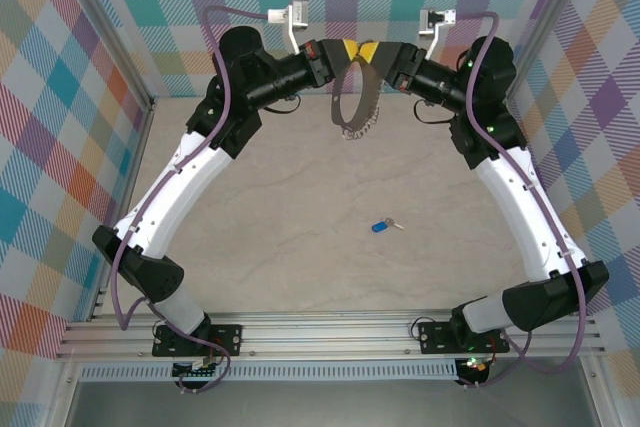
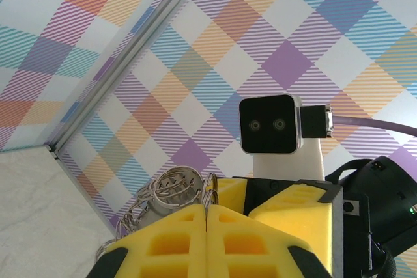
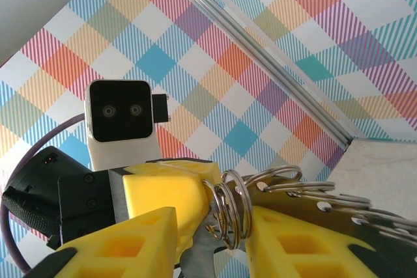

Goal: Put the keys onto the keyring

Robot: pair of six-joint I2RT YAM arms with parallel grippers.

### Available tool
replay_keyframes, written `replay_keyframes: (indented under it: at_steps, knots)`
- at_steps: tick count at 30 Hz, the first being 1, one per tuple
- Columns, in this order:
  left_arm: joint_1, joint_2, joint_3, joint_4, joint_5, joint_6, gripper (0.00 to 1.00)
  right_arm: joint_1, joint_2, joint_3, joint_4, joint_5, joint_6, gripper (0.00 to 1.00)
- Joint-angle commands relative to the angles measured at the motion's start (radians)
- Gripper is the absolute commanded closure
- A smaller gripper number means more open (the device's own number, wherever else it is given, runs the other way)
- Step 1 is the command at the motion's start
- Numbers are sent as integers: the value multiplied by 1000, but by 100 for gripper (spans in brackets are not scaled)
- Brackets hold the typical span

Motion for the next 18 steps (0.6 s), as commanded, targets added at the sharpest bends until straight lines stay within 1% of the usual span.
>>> replay_keyframes:
  at_steps: [1,7,11,12,14,16,18]
  knots:
    - [-11,-7,25,12,40,8,100,20,12,32,29,-13,-11,72]
    - [-13,-3,29,19,71,8,100,20,21,43,12,9,-21,85]
    - [-13,-3,31,21,81,11,100,20,18,50,-15,27,-44,100]
    - [-13,-2,36,13,78,17,95,20,16,51,-27,36,-56,100]
    - [-13,-6,53,-21,51,40,75,14,8,48,-40,48,-72,100]
    - [-11,-18,63,-51,15,68,51,2,2,48,-45,49,-79,100]
    - [-3,-29,75,-83,-18,89,37,-5,-2,48,-45,43,-80,100]
